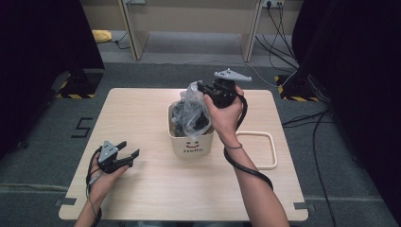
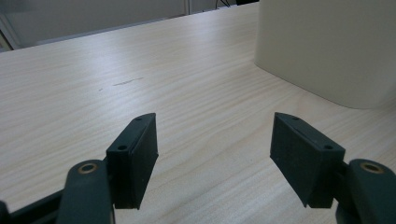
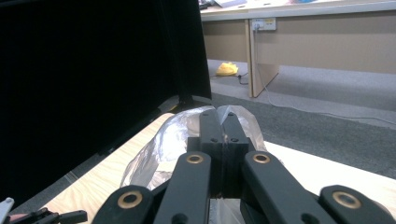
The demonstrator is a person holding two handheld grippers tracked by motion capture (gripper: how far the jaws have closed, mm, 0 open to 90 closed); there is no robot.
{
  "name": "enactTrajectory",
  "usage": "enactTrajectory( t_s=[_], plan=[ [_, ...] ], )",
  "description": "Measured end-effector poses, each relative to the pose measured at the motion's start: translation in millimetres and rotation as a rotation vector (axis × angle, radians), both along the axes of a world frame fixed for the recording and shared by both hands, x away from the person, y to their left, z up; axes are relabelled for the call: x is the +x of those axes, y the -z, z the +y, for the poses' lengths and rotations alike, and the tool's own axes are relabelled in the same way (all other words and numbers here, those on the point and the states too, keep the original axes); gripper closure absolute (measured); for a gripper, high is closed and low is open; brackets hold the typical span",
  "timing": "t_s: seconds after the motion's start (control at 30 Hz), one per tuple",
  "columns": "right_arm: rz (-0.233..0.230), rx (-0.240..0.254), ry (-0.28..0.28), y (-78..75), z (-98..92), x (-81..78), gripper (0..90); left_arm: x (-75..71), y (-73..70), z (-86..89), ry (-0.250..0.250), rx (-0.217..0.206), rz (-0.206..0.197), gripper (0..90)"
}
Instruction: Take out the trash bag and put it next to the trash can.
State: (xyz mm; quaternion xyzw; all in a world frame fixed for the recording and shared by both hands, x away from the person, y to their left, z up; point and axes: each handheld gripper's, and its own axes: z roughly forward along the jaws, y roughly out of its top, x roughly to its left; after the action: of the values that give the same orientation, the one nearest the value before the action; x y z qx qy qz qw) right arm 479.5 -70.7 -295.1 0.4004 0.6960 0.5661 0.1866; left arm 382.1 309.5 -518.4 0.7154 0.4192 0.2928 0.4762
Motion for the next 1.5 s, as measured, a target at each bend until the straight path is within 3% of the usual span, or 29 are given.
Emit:
enactTrajectory(
  t_s=[0.6,1.5],
  plan=[
    [-0.042,0.03,0.002,-20.4,-0.9,-1.6,90.0,0.5,0.0,0.6,-0.004,-0.007,0.006,31.5],
    [-0.089,0.075,-0.003,-31.4,-1.3,-6.8,90.0,0.5,0.0,1.0,-0.01,-0.009,0.004,31.5]
  ],
)
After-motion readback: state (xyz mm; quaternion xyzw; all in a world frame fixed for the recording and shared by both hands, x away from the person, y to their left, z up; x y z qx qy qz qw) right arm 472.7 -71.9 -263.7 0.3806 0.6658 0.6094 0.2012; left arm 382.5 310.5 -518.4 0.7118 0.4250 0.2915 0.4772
